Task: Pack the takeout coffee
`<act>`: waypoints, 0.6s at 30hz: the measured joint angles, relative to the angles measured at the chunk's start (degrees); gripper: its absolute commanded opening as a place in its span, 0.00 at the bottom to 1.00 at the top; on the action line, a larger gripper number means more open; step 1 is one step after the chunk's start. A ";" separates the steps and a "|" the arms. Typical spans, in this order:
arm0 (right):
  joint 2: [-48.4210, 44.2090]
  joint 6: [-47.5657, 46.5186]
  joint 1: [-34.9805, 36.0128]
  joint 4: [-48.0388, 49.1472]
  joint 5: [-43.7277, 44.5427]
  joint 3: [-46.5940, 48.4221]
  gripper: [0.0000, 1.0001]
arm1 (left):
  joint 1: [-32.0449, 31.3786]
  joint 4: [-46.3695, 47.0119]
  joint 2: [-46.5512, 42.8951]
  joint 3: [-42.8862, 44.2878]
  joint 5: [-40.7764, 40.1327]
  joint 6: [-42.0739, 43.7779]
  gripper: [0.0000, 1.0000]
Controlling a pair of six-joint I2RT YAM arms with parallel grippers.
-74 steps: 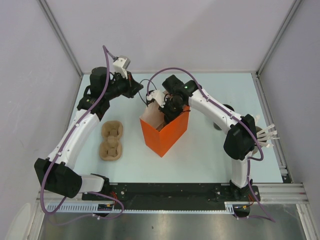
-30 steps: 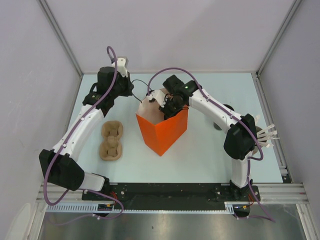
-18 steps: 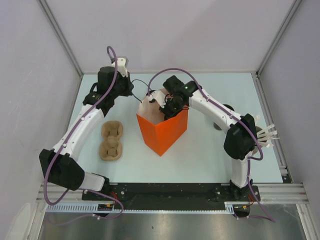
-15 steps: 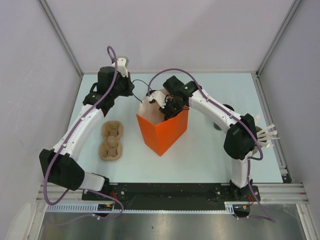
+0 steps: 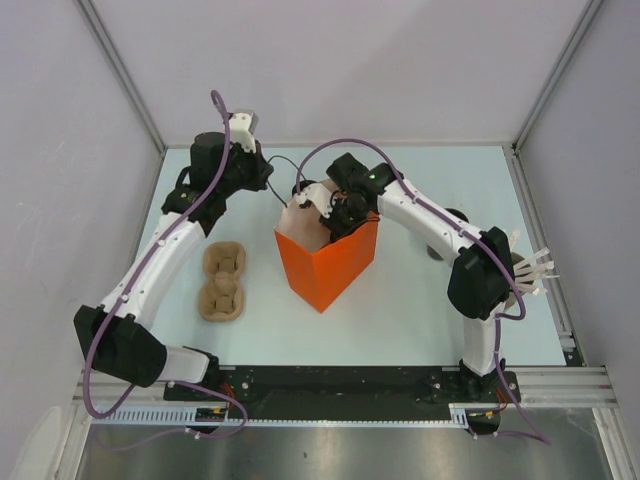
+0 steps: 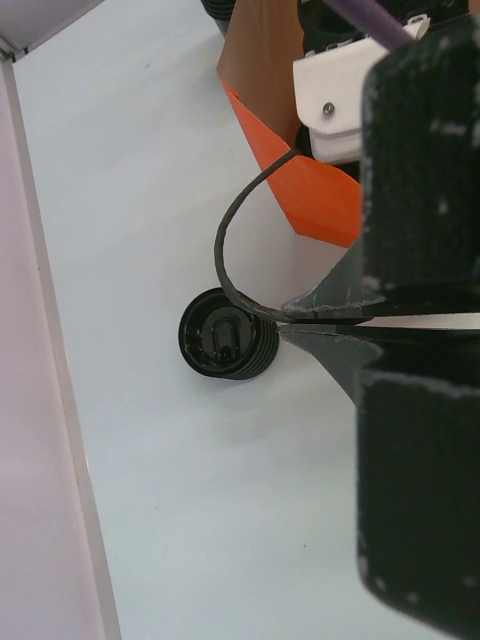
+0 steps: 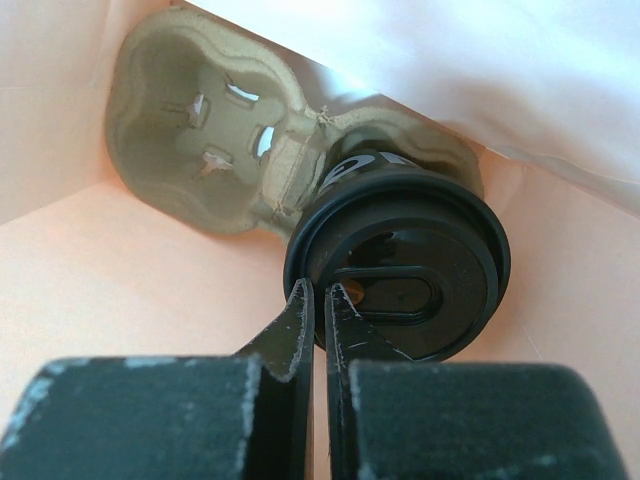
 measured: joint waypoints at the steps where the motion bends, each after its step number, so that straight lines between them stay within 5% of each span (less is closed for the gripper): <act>1: 0.00 -0.02 -0.02 0.04 0.00 -0.13 0.00 | -0.04 0.13 -0.22 -0.04 0.31 0.00 0.00; 18: 0.04 -0.44 -0.09 0.42 0.07 -1.07 0.00 | -0.20 0.76 -0.85 -0.79 1.40 0.00 0.01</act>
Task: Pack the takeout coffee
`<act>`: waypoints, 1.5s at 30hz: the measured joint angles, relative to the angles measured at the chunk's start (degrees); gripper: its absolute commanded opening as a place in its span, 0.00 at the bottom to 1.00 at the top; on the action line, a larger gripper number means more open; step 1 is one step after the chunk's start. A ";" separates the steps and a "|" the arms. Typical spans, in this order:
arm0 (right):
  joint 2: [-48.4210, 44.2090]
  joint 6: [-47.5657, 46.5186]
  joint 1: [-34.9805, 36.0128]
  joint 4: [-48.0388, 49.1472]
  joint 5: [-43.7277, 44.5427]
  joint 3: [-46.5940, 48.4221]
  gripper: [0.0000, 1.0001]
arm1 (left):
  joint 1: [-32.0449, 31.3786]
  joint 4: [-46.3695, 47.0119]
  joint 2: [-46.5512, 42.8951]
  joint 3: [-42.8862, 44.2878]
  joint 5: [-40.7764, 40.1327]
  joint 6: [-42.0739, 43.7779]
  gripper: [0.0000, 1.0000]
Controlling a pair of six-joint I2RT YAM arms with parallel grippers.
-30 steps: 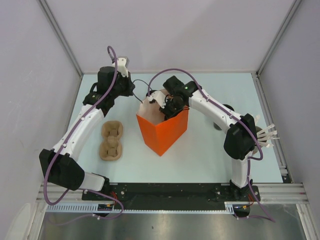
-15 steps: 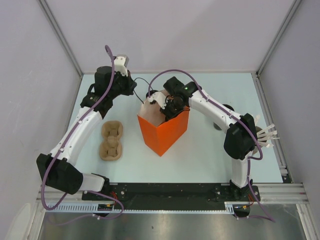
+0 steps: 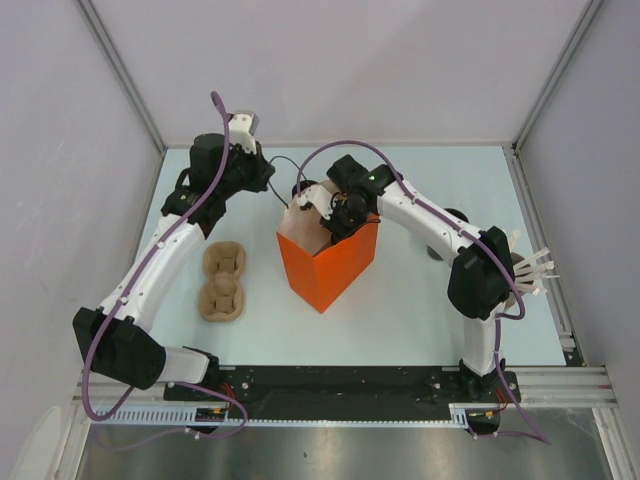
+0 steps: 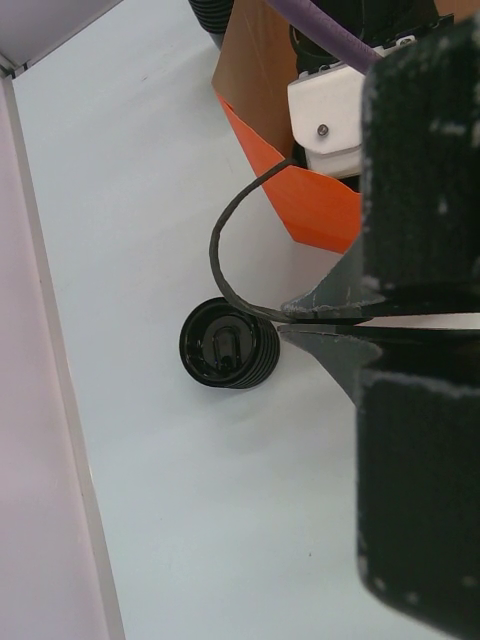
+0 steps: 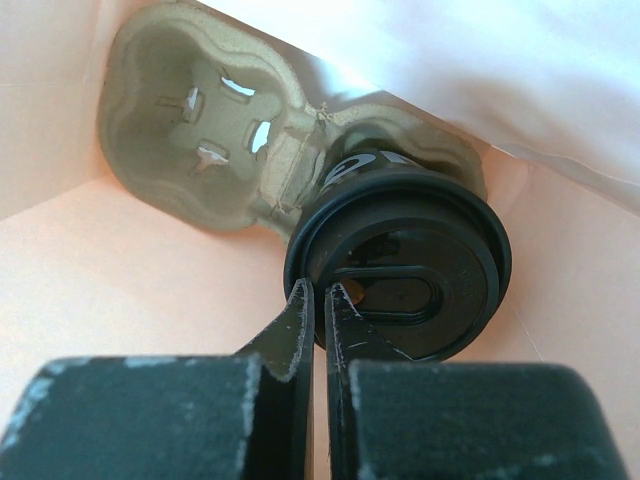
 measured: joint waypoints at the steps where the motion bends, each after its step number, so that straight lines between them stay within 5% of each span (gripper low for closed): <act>1: 0.00 0.00 0.00 0.00 0.00 0.00 0.00 | -0.02 0.00 0.00 0.00 0.13 -0.02 0.01; 3: 0.00 0.00 0.00 0.00 0.00 -0.02 0.02 | -0.07 0.00 0.00 0.00 0.35 -0.02 0.01; 11: 0.00 -0.09 0.02 -0.20 0.02 -0.02 0.39 | -0.09 -0.02 0.00 0.00 0.42 0.00 0.01; 28: -0.33 -0.44 0.22 -1.38 0.44 0.68 0.82 | -0.11 0.00 0.00 0.00 0.50 0.00 0.01; 35: -2.73 -0.63 0.48 -1.77 1.31 2.25 0.93 | -0.15 -0.02 0.00 0.00 0.74 0.02 0.01; 45: -5.62 -1.07 0.85 -2.84 1.38 7.61 0.96 | -0.46 -0.02 0.00 0.00 0.87 0.07 0.01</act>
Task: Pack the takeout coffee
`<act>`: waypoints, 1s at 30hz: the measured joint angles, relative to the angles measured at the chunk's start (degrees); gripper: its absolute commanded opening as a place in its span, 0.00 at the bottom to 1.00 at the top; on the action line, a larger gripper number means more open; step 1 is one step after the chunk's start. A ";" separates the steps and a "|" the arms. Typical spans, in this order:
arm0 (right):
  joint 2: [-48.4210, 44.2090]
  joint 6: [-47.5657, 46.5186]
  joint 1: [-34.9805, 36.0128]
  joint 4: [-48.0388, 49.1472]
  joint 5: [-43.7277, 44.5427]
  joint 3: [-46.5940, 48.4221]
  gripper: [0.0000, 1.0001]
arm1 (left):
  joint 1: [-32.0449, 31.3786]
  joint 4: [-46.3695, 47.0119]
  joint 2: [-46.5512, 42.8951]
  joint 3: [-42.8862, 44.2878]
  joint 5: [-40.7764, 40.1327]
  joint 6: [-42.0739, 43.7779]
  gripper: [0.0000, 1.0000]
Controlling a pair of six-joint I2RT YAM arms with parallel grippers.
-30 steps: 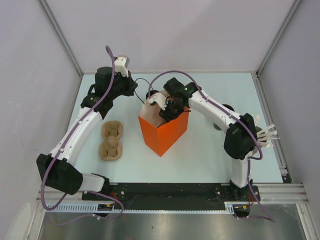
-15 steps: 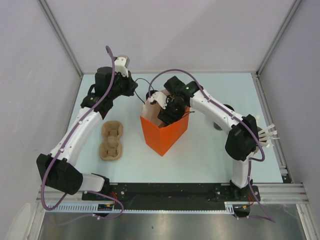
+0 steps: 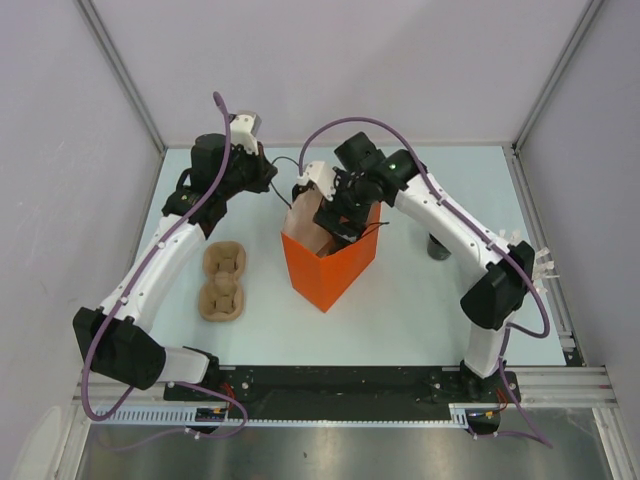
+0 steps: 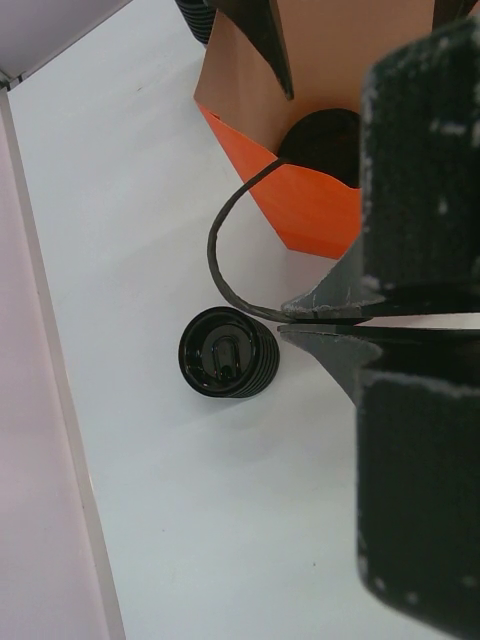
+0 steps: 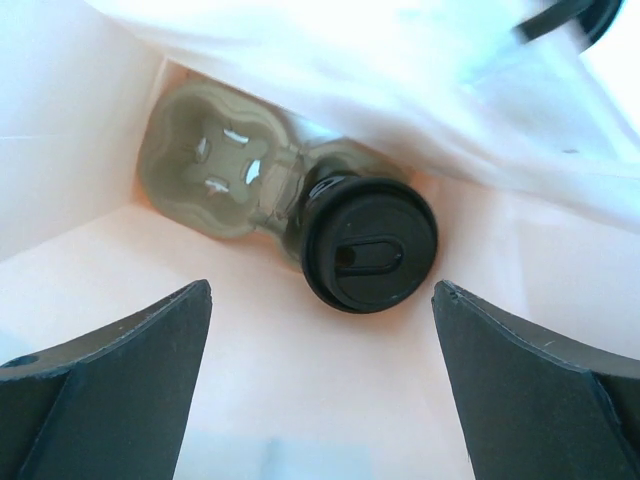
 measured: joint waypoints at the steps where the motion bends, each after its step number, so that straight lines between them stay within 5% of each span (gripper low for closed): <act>1: -0.22 -0.07 0.04 -0.20 -0.04 0.70 0.96 | -0.02 0.00 0.00 0.00 0.00 0.00 0.01; 11: -9.25 -0.31 -2.27 -1.05 0.20 2.64 0.96 | -0.42 -0.02 0.00 0.02 0.37 0.09 0.03; 30: -31.45 4.57 -31.87 2.51 -1.14 -10.82 0.94 | -3.87 -1.09 0.04 0.66 4.52 1.49 0.04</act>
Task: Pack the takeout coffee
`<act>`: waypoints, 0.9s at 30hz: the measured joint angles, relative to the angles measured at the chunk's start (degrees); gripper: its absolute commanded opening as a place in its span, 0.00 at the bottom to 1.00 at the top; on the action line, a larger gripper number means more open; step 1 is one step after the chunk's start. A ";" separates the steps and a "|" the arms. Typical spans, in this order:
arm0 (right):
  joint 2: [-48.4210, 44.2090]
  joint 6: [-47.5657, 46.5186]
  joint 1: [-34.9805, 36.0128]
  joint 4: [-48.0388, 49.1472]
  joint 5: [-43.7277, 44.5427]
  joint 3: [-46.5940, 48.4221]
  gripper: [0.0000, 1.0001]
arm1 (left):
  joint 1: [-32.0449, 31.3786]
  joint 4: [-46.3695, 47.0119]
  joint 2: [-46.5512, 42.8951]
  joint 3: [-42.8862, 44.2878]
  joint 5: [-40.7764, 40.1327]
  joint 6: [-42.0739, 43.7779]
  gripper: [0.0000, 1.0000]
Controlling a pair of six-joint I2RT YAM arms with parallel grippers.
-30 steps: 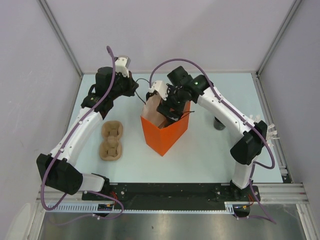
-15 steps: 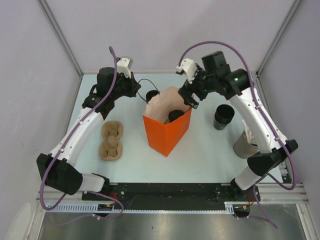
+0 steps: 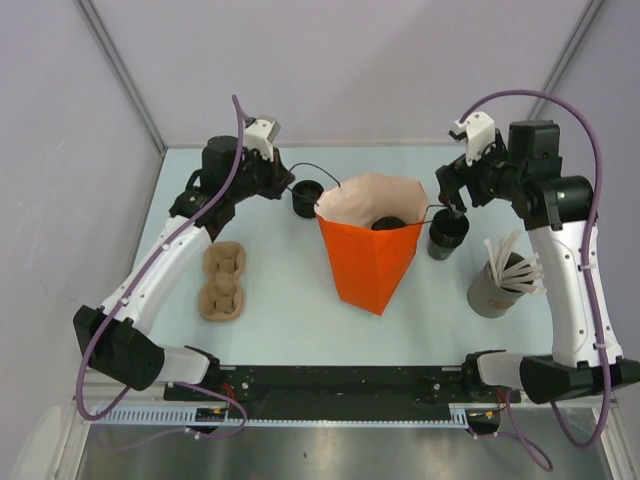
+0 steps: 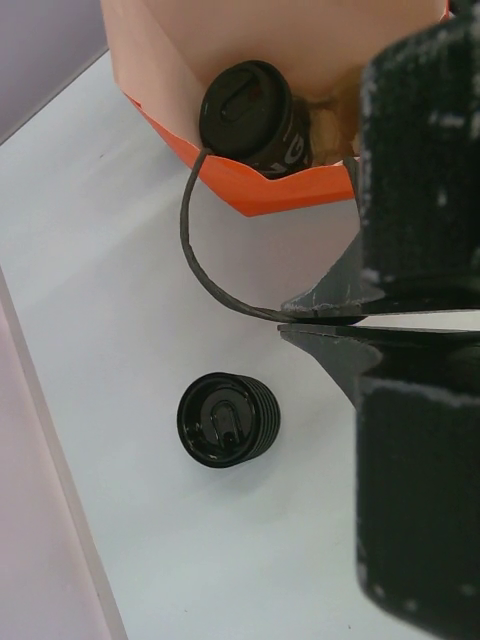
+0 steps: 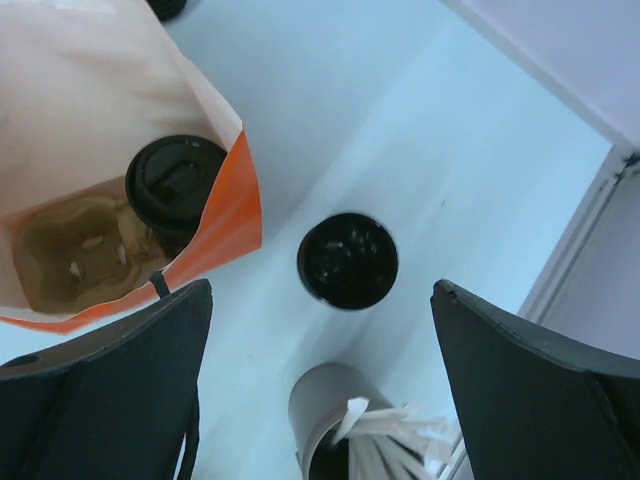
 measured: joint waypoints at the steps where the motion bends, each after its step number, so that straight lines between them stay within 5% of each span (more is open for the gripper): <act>1: -1.36 -0.02 -0.81 0.20 -0.55 -2.01 0.94 | -0.20 -0.02 0.00 0.02 0.22 0.11 0.03; 8: -5.64 -0.74 -1.57 -0.13 -6.84 -12.26 0.92 | -1.33 -0.42 0.15 0.66 1.53 0.61 0.00; 17: -8.04 -1.49 -0.02 -0.13 -13.99 -13.00 0.94 | -2.99 -0.74 0.63 1.64 2.49 1.11 0.00; 27: -9.94 4.37 6.91 8.85 -10.82 -19.98 0.93 | -3.93 -1.03 0.87 1.64 3.02 2.08 0.00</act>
